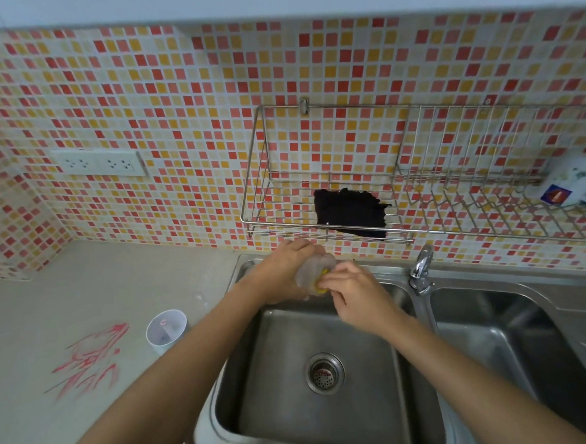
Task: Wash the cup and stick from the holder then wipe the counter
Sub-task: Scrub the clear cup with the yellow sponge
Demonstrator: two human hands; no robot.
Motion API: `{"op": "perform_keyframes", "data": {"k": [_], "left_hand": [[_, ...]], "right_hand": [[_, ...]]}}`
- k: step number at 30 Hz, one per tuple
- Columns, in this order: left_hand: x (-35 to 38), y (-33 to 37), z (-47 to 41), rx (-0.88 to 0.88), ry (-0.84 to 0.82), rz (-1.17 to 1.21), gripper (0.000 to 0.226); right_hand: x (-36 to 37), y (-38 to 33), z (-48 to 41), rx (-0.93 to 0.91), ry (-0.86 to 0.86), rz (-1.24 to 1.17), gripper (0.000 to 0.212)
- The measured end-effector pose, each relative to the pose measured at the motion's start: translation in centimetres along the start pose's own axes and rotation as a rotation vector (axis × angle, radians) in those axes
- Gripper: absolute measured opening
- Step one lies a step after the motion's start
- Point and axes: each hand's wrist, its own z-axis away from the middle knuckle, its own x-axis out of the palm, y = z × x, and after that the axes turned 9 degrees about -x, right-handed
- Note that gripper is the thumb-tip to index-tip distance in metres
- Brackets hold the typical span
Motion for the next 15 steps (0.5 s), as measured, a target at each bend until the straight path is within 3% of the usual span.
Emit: {"op": "perform_keyframes", "data": {"k": [2, 9, 15], "left_hand": [[0.4, -0.6, 0.3, -0.056, -0.015, 0.032, 0.081], [1.0, -1.3, 0.0, -0.166, -0.09, 0.177, 0.091], [2.5, -1.2, 0.7, -0.255, 0.051, 0.323, 0.099]], "right_hand": [[-0.2, 0.6, 0.4, 0.073, -0.051, -0.126, 0.035], [-0.6, 1.1, 0.8, -0.128, 0.016, 0.044, 0.035], [-0.7, 0.5, -0.1, -0.073, 0.067, -0.046, 0.03]]}}
